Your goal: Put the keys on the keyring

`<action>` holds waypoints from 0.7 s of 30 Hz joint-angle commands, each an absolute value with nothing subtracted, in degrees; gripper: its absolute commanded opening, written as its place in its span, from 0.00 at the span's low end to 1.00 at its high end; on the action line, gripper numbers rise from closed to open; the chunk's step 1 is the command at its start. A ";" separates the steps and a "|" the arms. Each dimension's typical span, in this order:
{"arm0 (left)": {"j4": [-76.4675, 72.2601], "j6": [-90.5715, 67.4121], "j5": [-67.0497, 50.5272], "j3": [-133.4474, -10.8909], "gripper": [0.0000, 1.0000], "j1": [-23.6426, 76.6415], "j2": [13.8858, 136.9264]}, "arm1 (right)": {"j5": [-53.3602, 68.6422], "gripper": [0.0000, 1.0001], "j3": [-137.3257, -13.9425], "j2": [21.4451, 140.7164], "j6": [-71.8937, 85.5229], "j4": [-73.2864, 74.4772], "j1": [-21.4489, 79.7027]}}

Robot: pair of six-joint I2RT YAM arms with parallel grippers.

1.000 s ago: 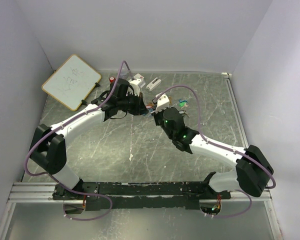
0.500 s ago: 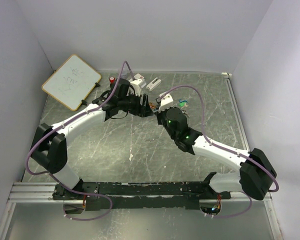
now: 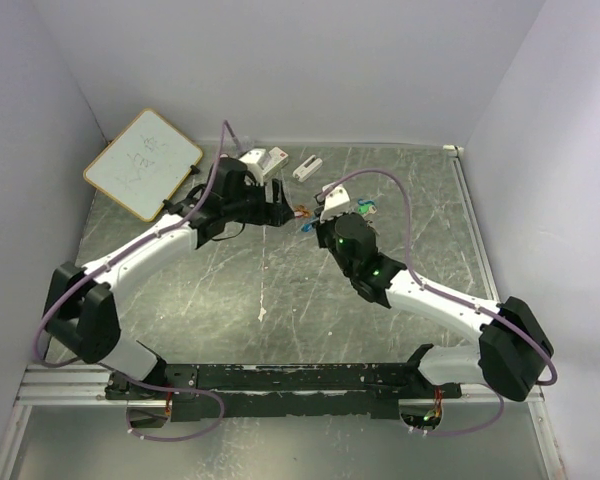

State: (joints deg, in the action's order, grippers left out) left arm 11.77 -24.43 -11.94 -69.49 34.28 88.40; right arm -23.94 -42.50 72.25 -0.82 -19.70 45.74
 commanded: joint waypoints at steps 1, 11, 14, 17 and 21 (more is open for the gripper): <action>10.00 -29.59 0.14 -66.19 0.92 32.72 82.36 | -23.34 0.00 -44.22 73.57 1.82 -16.54 43.32; 12.29 -33.61 11.96 -62.66 1.00 30.90 75.30 | -17.58 0.00 -52.42 85.22 5.98 -7.91 39.87; 12.35 -34.25 15.03 -61.72 1.00 30.77 73.61 | -16.75 0.00 -54.83 88.71 6.60 -5.88 39.76; 11.94 -34.61 17.41 -60.20 1.00 30.60 71.08 | -16.24 0.00 -56.25 91.35 7.19 -4.92 39.69; 11.98 -34.50 19.42 -59.10 1.00 30.34 69.02 | -15.64 0.00 -59.00 94.91 8.52 -3.07 39.21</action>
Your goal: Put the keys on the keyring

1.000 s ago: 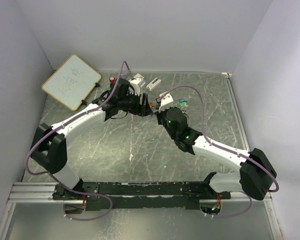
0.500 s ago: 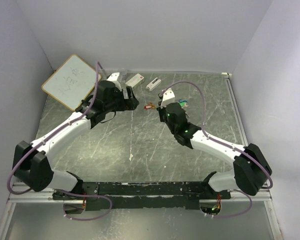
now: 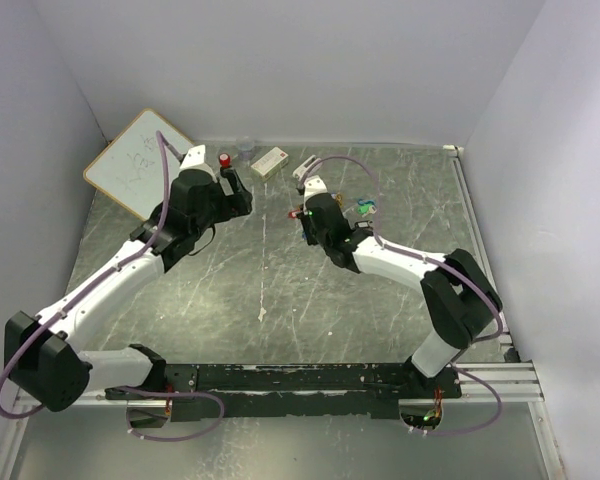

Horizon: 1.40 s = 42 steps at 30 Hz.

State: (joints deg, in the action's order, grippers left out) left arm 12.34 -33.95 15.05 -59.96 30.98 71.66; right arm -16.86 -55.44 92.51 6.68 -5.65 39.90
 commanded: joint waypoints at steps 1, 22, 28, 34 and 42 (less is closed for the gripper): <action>12.29 -34.48 19.87 -59.03 1.00 30.28 68.71 | -15.38 0.00 -59.66 95.80 8.77 -2.55 39.08; 13.18 -34.36 20.48 -59.07 1.00 29.71 68.82 | -12.68 0.19 -63.30 101.01 10.64 1.49 37.17; 12.90 -34.65 20.14 -58.98 1.00 29.62 68.88 | -12.74 0.37 -62.08 97.71 10.73 0.91 37.15; 12.68 -35.07 20.43 -59.10 1.00 29.62 68.80 | -15.52 0.48 -58.24 88.90 12.53 -1.84 37.17; 13.53 -36.89 21.84 -60.20 1.00 29.62 68.02 | -26.48 0.99 -50.15 70.36 19.92 -5.20 36.43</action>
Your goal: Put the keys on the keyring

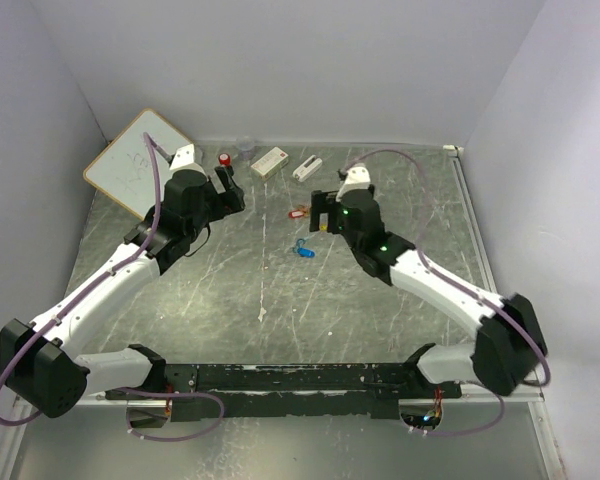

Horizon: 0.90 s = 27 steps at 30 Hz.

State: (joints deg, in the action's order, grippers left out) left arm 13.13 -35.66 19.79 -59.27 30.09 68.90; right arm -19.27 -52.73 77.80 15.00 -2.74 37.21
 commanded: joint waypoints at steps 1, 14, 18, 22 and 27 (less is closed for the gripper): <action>13.62 -37.02 22.18 -60.16 1.00 29.62 67.76 | -27.25 1.00 -49.55 68.58 21.03 -5.08 36.14; 12.96 -38.47 23.92 -57.49 1.00 29.53 60.88 | -54.23 1.00 -50.34 59.52 39.25 3.66 35.83; 11.66 -38.53 24.59 -54.84 1.00 29.53 56.43 | -61.00 1.00 -52.79 60.71 46.72 10.91 35.96; 10.95 -38.02 25.69 -52.99 1.00 29.53 52.78 | -63.06 1.00 -55.50 61.79 51.20 17.66 36.09; 14.37 -36.75 24.27 -54.66 1.00 29.53 52.24 | -59.78 1.00 -55.98 61.95 56.07 28.49 36.10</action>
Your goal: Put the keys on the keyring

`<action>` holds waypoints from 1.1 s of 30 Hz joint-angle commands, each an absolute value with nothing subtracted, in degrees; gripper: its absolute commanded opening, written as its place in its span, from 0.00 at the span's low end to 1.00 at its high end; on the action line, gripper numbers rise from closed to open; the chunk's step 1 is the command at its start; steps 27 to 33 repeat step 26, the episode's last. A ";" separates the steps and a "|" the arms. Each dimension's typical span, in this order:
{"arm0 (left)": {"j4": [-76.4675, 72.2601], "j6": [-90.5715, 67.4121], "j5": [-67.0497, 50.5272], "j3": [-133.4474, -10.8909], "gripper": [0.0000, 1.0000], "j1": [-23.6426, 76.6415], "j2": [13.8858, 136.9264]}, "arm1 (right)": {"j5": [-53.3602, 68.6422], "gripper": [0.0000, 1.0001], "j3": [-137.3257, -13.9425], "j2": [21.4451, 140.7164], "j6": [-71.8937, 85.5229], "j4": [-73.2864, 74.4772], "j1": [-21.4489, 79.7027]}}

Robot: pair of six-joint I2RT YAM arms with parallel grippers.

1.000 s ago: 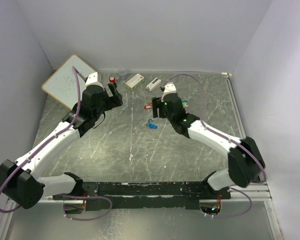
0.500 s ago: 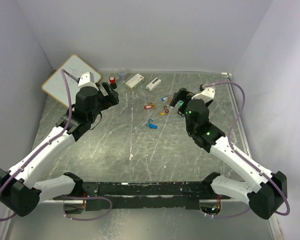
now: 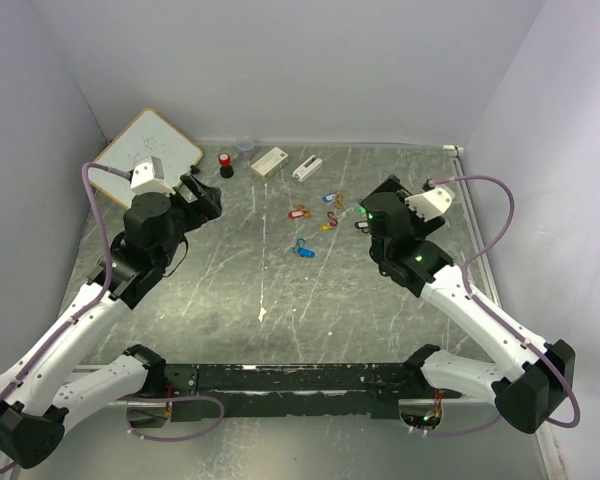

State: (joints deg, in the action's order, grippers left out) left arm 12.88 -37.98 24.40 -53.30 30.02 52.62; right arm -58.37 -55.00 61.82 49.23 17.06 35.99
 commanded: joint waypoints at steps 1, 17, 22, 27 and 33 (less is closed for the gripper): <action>15.50 -36.40 22.96 -55.08 1.00 29.53 52.36 | -58.98 1.00 -55.23 61.65 56.51 29.98 36.18; 13.24 -35.22 15.17 -38.14 1.00 29.62 35.73 | -48.46 1.00 -31.43 34.57 50.74 28.92 37.96; 13.45 -35.66 14.21 -36.17 1.00 29.62 36.64 | -49.36 1.00 -31.06 33.73 51.54 31.81 37.91; 13.43 -35.23 14.15 -34.84 1.00 29.61 35.97 | -48.95 1.00 -30.45 34.82 51.39 32.20 37.91; 13.43 -35.23 14.15 -34.84 1.00 29.61 35.97 | -48.95 1.00 -30.45 34.82 51.39 32.20 37.91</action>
